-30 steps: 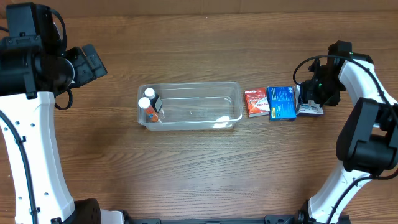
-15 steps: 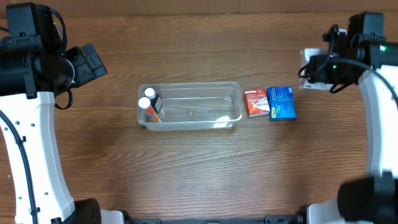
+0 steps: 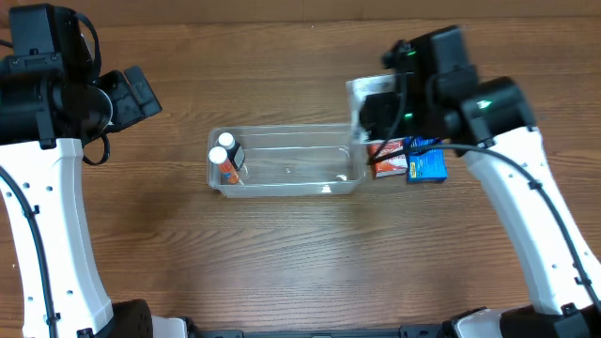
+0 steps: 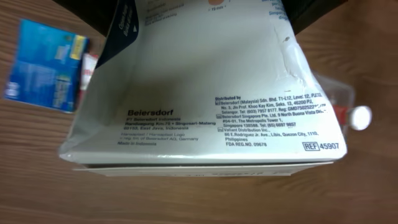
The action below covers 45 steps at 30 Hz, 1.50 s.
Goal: Pack container
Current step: 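Grasp and lift the white box with the right gripper, then lower the white box into the container's right end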
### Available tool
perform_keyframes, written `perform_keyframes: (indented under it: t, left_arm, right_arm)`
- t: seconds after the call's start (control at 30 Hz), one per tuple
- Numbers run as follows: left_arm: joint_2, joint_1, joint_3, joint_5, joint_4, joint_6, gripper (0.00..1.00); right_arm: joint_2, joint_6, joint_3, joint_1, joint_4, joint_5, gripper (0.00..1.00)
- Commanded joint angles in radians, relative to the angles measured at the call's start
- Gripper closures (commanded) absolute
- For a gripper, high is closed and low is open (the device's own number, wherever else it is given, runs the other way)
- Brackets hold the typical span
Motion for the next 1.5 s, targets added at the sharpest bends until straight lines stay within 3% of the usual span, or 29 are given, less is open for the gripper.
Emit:
perform_keyframes:
  t: [0.0,0.37,1.17,1.37,1.47]
  left_arm:
    - [-0.002,0.004,0.002,-0.002,0.002,0.008,0.0]
    - [-0.002,0.004,0.002,-0.002,0.0,0.008,0.0]
    - [-0.002,0.004,0.002,-0.002,-0.002,0.027,0.0]
    - [-0.002,0.004,0.002,-0.002,-0.002,0.03,0.0]
    - [-0.002,0.004,0.002,-0.002,-0.002,0.03,0.0]
  right_arm:
    - [0.044,0.106,0.012,0.06,0.006,0.034,0.35]
    - [0.243,0.131,0.008,0.101,0.009,0.035,0.35]
    - [0.427,0.157,-0.006,0.145,0.014,0.077,0.34]
    - [0.429,0.157,-0.006,0.145,0.022,0.121,0.3]
    - [0.429,0.156,-0.006,0.145,0.025,0.121,0.2]
